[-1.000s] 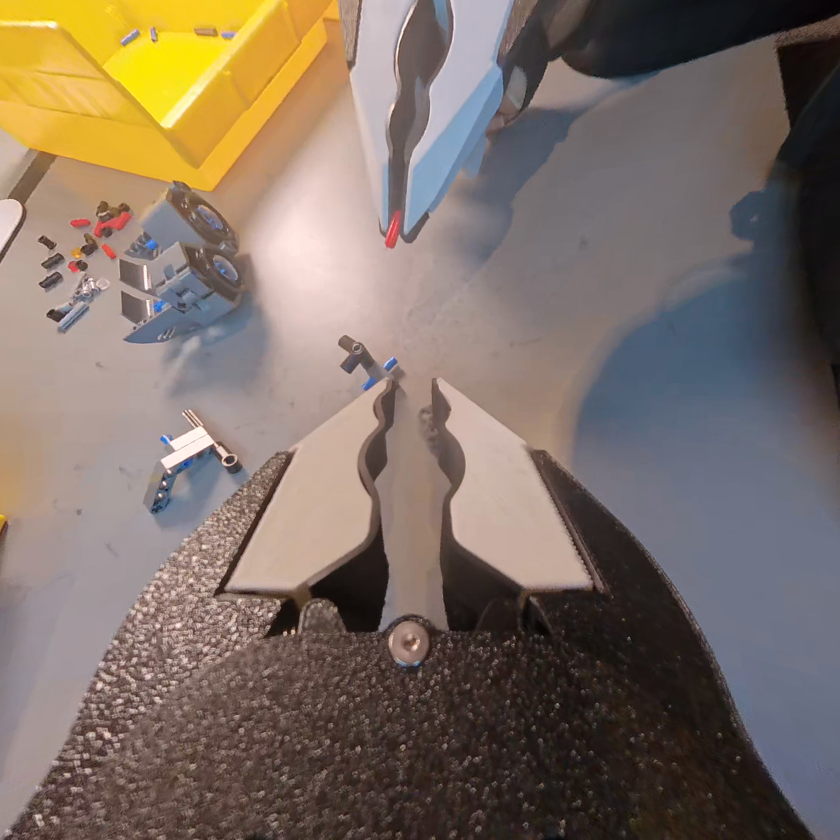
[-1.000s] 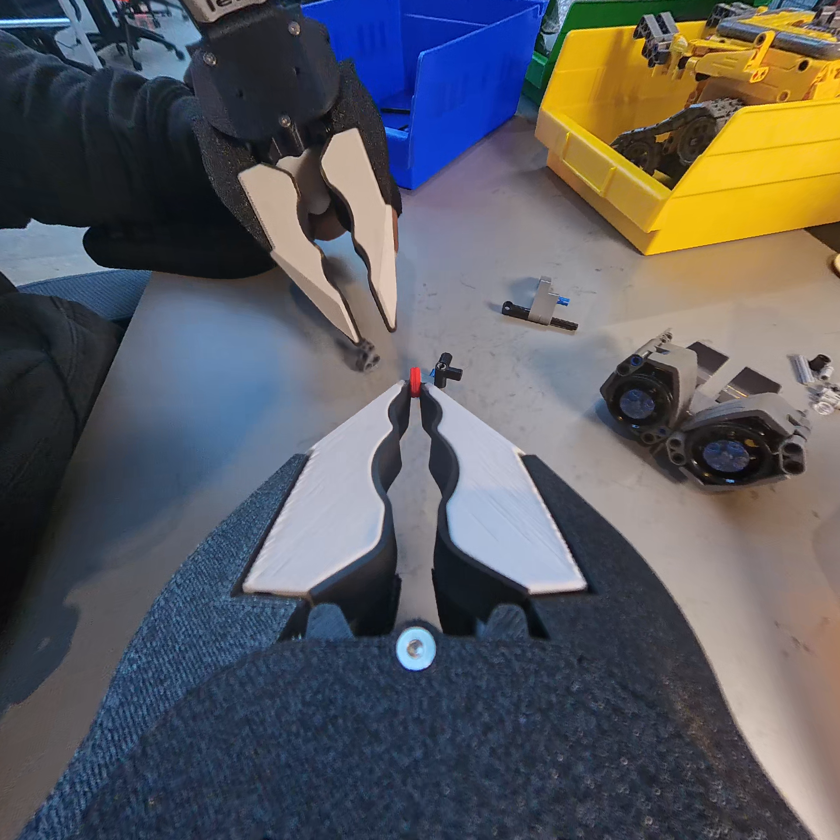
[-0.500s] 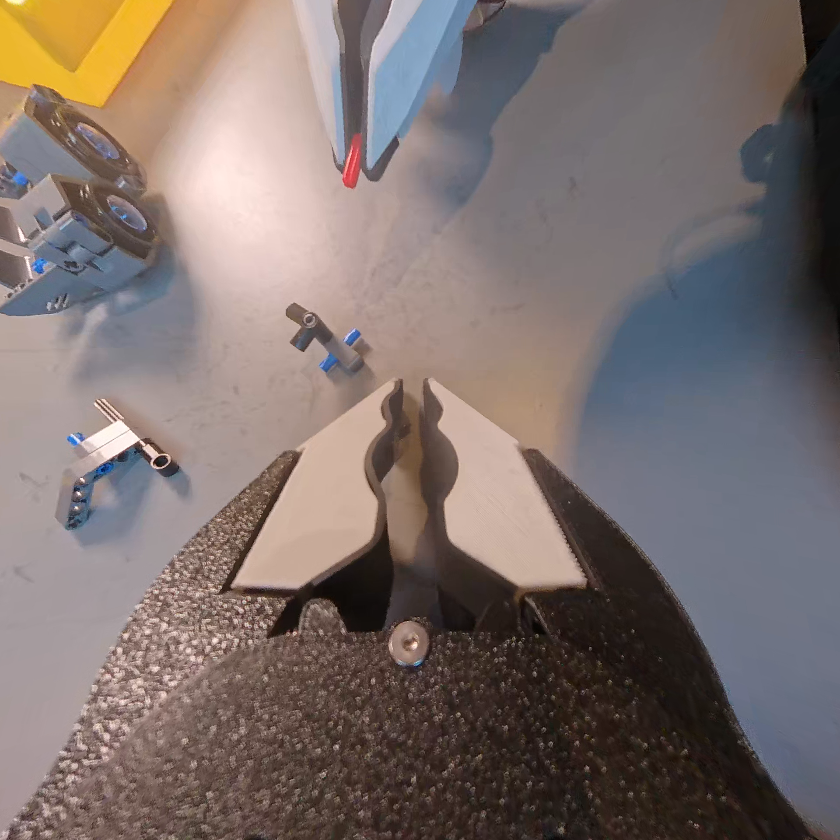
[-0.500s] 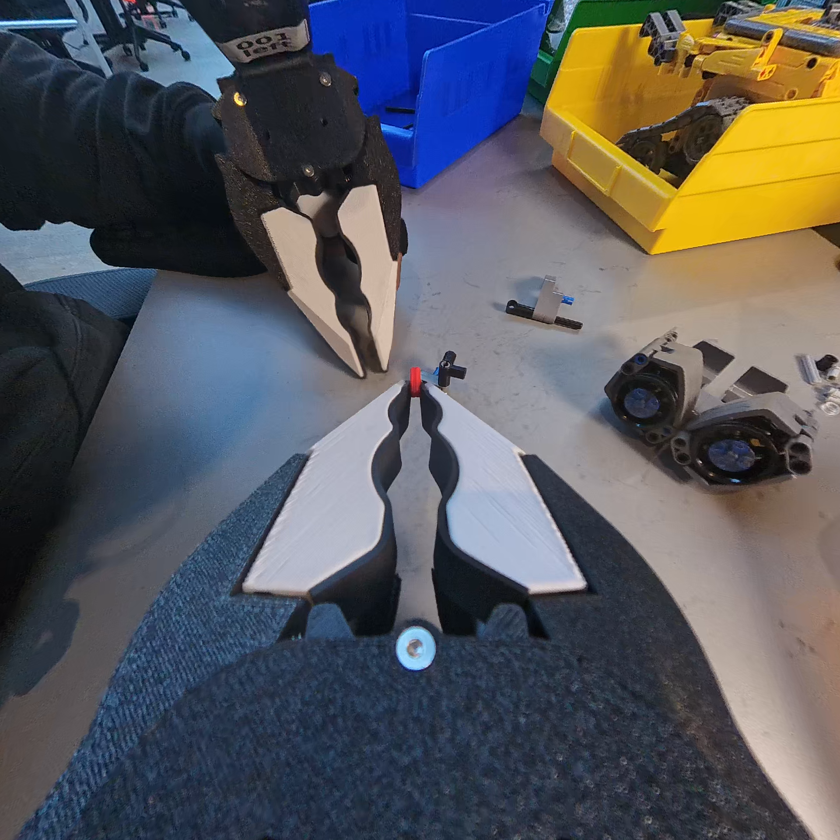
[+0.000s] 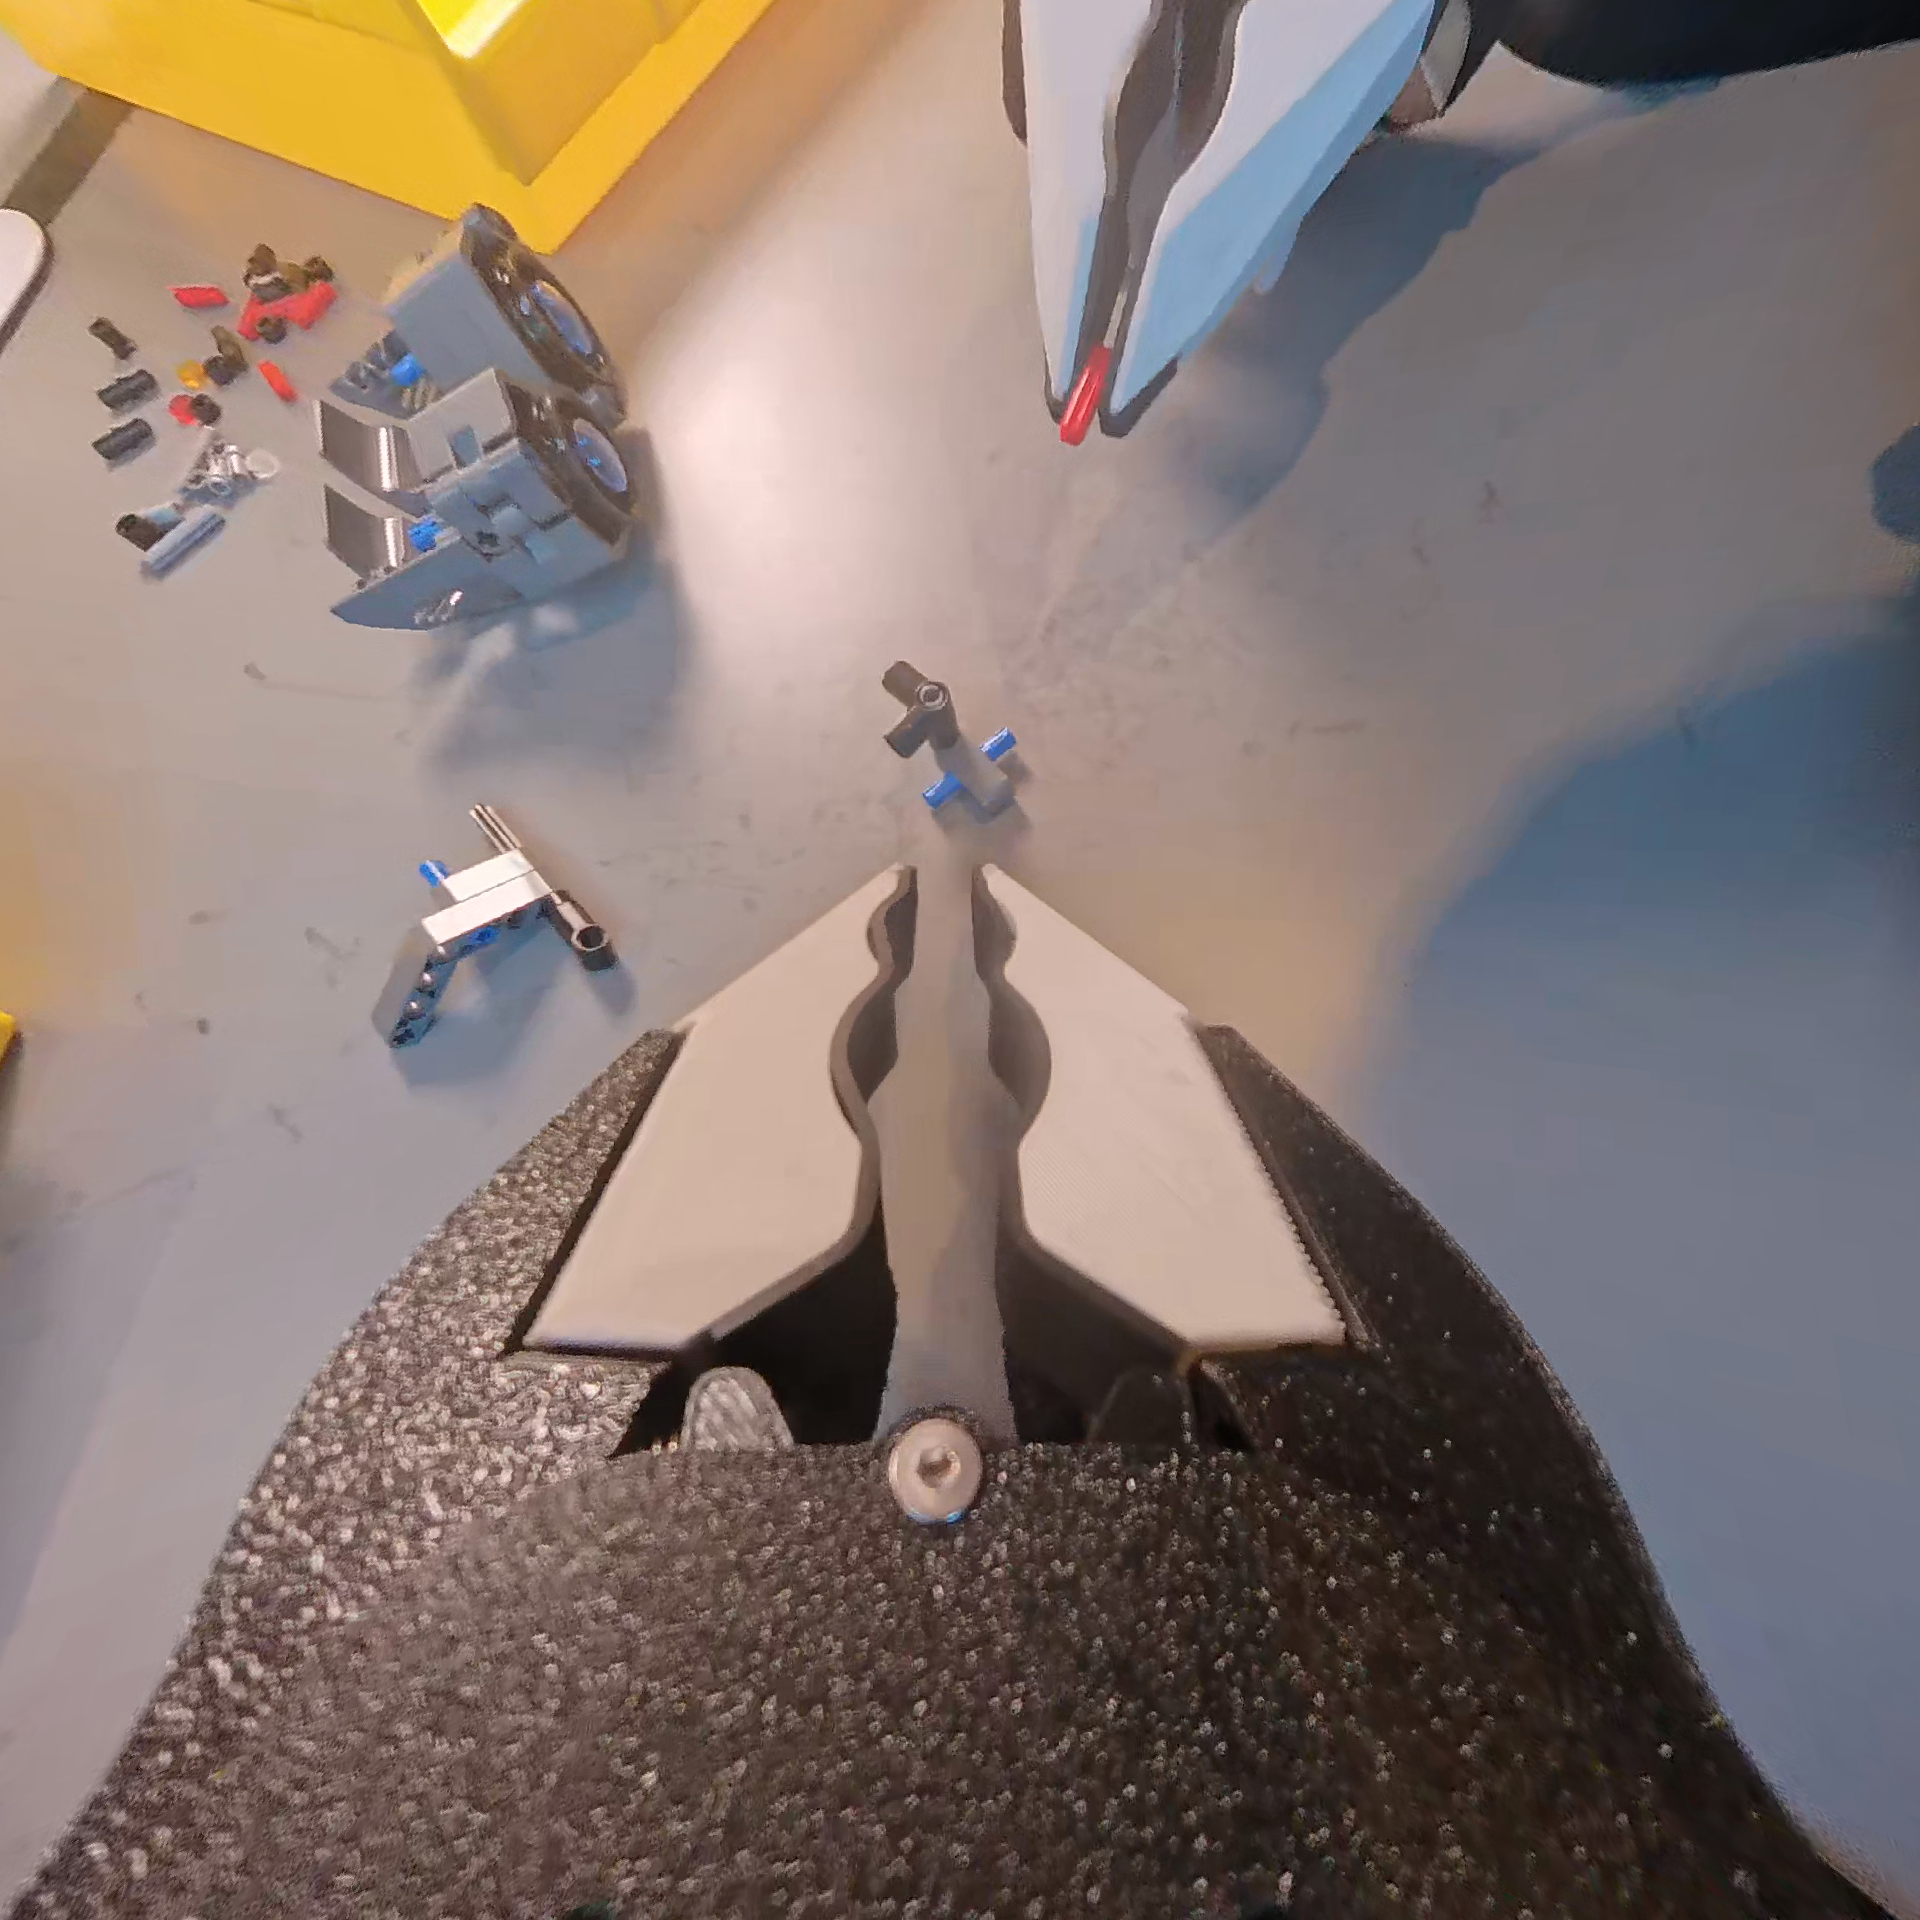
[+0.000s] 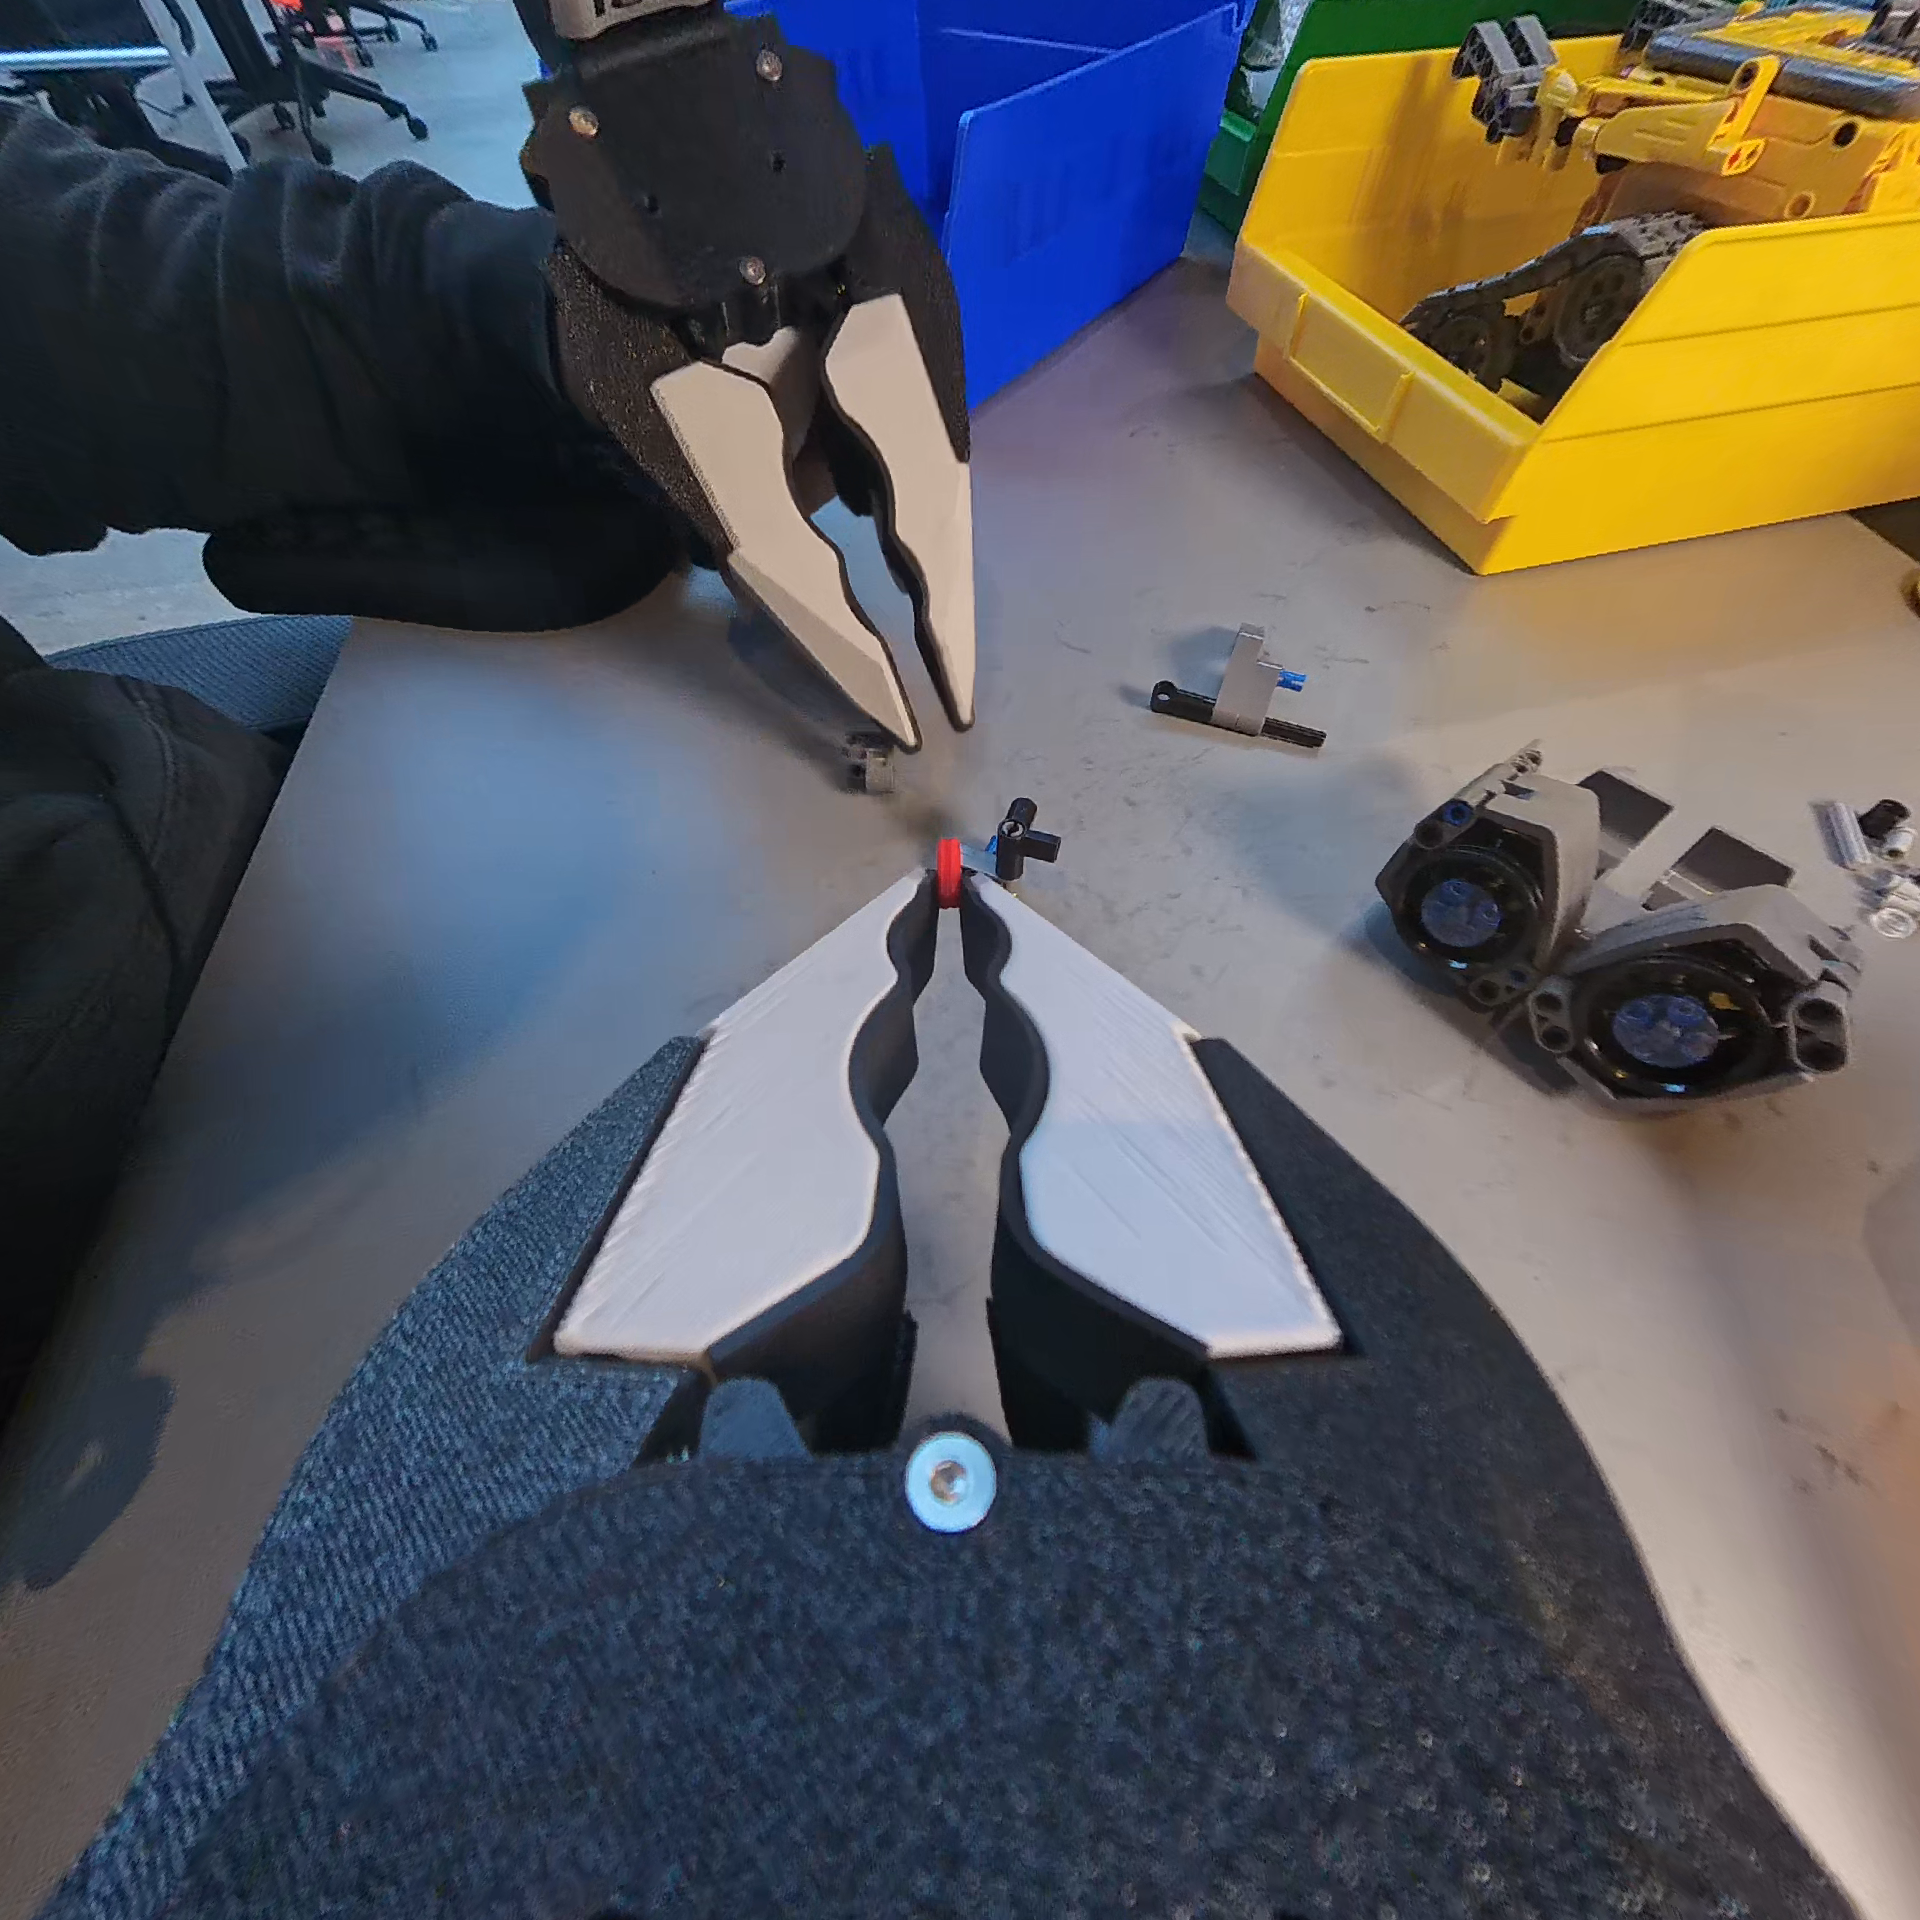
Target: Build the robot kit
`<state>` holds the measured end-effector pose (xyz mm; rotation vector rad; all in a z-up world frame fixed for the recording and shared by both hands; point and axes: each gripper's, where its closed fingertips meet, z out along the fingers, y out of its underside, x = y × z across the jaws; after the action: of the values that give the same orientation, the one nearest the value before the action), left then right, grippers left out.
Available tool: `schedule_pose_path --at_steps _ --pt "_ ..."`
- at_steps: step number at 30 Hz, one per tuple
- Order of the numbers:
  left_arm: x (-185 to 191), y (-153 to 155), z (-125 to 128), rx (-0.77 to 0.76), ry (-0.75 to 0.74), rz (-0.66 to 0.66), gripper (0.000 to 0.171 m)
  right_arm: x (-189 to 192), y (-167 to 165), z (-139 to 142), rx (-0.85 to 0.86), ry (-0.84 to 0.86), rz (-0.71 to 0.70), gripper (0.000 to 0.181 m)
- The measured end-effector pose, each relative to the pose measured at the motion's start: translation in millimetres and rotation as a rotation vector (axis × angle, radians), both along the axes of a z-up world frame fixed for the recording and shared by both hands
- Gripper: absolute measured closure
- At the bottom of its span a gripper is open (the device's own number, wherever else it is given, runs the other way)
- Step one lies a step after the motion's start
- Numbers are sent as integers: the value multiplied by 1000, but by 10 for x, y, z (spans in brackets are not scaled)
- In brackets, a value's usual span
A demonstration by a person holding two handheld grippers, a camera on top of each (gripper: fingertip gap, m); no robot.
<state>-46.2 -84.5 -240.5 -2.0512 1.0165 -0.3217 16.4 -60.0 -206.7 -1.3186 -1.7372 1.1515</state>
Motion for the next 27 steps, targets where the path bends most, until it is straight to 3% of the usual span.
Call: schedule_pose_path --at_steps 4,13,17,19,22,27 --pt "80 -44 12 -29 -37 -33 159 -4 -6 -17 2 -8 4 179" --pt "9 -237 -78 -175 48 -142 149 6 -10 -49 15 -25 6 179" --pt "29 -200 -159 -157 83 -143 157 8 -10 -45 15 -23 7 179" --pt "88 -167 -92 -151 3 -141 157 11 -9 -49 15 -26 7 179" --pt "260 -174 118 -216 -264 -160 157 15 -12 -52 11 -29 12 179" --pt "437 -148 415 -448 -692 -128 157 34 -51 -81 19 -48 38 179"
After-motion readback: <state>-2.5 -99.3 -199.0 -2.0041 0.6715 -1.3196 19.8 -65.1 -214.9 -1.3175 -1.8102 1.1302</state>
